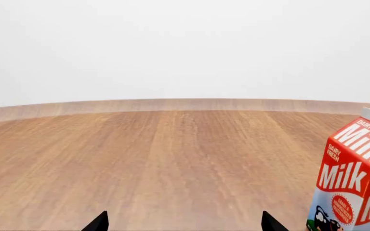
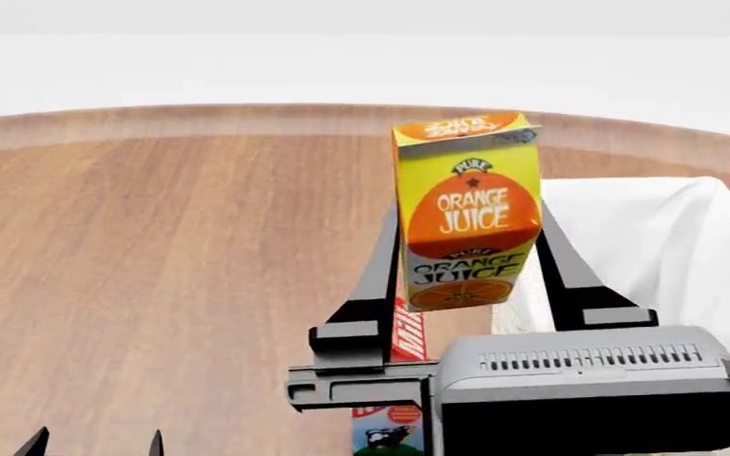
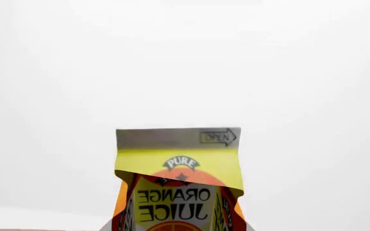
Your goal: Pick up the orange juice, and put it in the basket.
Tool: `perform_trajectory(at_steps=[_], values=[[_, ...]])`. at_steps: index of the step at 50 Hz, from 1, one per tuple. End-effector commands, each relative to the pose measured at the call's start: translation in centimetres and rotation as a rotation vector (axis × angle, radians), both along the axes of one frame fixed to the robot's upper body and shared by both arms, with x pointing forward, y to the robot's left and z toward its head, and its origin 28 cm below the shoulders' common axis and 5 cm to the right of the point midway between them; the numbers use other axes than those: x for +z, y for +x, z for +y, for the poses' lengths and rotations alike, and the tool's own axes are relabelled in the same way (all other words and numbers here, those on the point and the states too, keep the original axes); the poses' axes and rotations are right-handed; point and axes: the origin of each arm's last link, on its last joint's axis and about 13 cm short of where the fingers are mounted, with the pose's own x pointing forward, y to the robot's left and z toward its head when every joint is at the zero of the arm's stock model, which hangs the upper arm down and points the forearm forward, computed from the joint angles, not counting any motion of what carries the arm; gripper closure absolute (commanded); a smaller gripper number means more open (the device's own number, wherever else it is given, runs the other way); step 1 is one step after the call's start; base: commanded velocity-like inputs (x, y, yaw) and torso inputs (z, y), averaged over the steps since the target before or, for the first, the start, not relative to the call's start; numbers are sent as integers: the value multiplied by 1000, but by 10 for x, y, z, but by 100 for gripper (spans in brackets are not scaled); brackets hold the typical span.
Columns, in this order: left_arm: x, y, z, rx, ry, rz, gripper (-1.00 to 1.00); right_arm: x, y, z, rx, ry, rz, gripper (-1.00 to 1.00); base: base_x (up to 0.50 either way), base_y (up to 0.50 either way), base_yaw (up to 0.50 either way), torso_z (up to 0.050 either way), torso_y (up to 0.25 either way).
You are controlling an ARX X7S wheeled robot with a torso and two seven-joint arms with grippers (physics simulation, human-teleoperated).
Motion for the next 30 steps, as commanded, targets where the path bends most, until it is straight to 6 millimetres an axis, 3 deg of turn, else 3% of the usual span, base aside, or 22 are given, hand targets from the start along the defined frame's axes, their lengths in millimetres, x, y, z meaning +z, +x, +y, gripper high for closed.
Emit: perform_trajectory(at_steps=[1,30], values=[[0,0,0,0,0,0,-100,13,2,-7,-42,-17,-51,100,0,0,0,0,0],[0,0,0,0,0,0,-100,15,25,-38,-156,1,-33,100,0,0,0,0,0]])
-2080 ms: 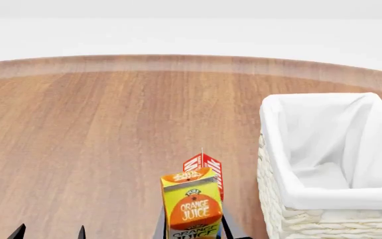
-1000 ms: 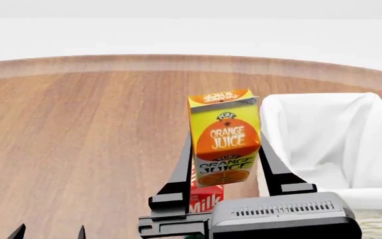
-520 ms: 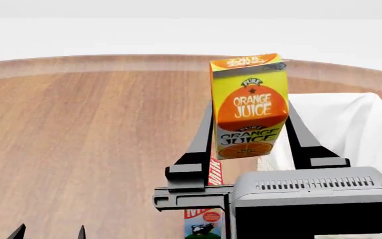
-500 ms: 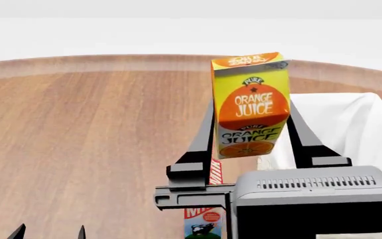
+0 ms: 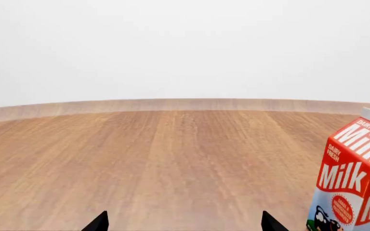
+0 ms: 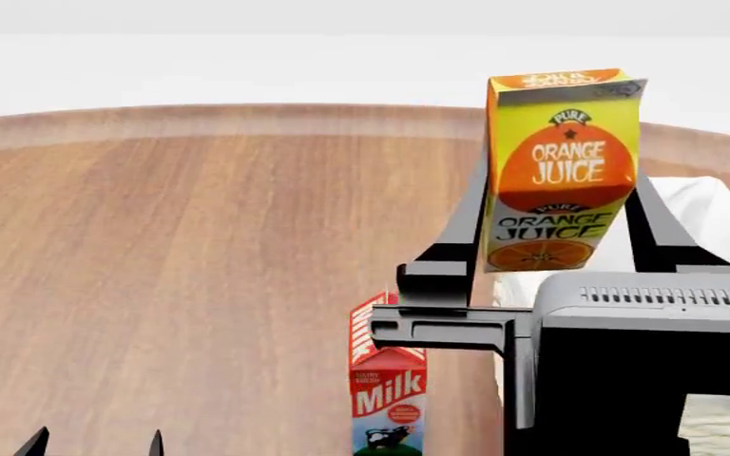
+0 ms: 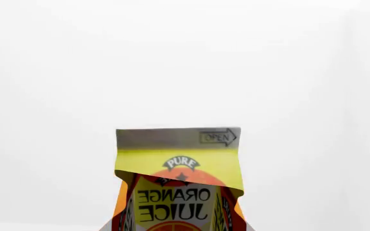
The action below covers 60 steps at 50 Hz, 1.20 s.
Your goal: Pick up the orange juice, and put it in the basket.
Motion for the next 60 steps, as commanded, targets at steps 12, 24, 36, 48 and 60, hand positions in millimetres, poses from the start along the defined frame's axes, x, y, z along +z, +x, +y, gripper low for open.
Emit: perform_trajectory(at_steps=[12,24,36,48,60], values=[[0,0,0,0,0,0,-100,-2,13,-23,-97,10,6,100,0,0,0,0,1],[0,0,0,0,0,0,-100,-9,22,-32,-134,19,37,100,0,0,0,0,1],[0,0,0,0,0,0,-100,-20,39,-39,-165,29,98,100,0,0,0,1,1],[0,0,0,0,0,0,-100,-32,64,-44,-206,53,149,100,0,0,0,0,1],[0,0,0,0,0,0,-100,-41,81,-44,-217,75,187,100,0,0,0,0,0]])
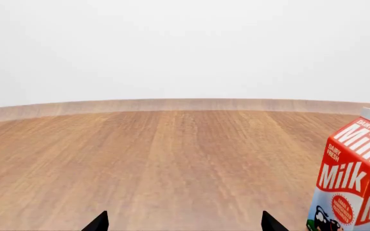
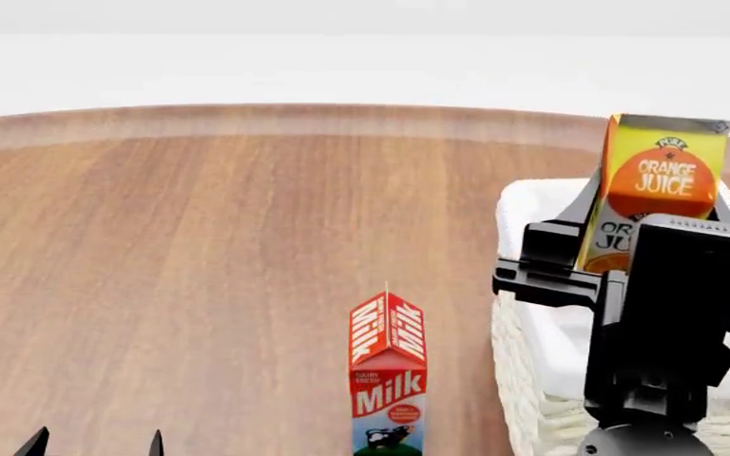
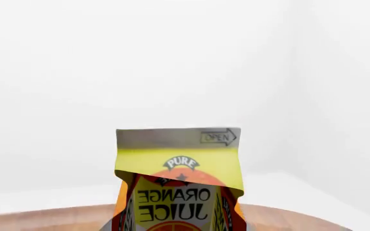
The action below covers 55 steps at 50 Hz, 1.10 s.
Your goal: Pick up the orange juice, and put it in the basket.
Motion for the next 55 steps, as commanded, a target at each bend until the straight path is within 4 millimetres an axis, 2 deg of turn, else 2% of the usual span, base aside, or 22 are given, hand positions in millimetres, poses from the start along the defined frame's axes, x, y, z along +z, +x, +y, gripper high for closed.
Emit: perform_trajectory(at_steps=[1,19,55], values=[[0,0,0,0,0,0,-100,-6,17,-3,-12,5,22,100,0,0,0,0,0],[0,0,0,0,0,0,-100,-15,37,-6,-63,-8,70,100,0,0,0,1,1],[0,0,0,0,0,0,-100,-22,65,-15,-170,-39,120,100,0,0,0,0,1]])
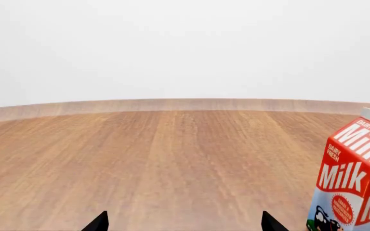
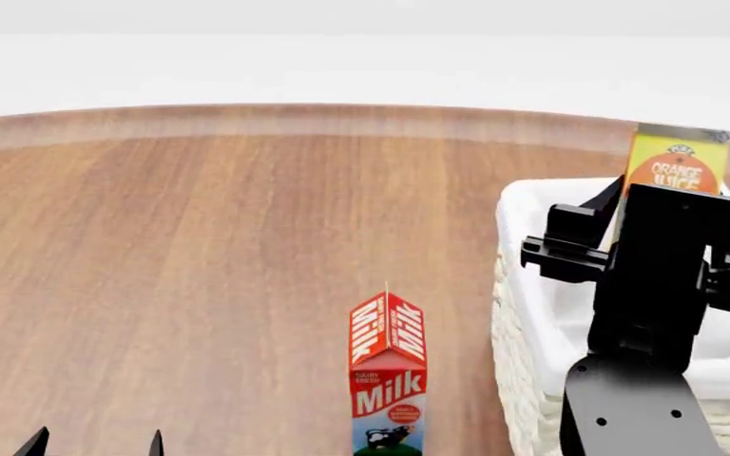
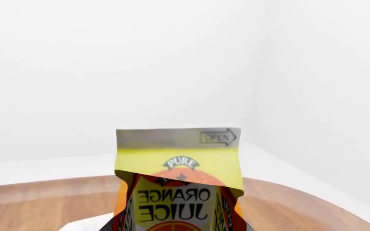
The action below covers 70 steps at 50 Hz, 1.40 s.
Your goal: Pick up the orange juice, and put it in the basket.
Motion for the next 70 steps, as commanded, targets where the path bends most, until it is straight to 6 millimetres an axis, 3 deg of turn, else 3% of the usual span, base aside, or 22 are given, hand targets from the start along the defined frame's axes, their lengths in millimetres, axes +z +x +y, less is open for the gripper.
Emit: perform_trajectory(at_steps=[1,41,70], values=[[0,0,0,0,0,0,-100,2,9,-3,-29,-36,-1,100,0,0,0,0,0],[0,0,0,0,0,0,-100,2,28,-1,-71,-72,14,100,0,0,0,0,1],[0,0,0,0,0,0,-100,-14,39,-5,-97,-67,40,100,0,0,0,0,1]])
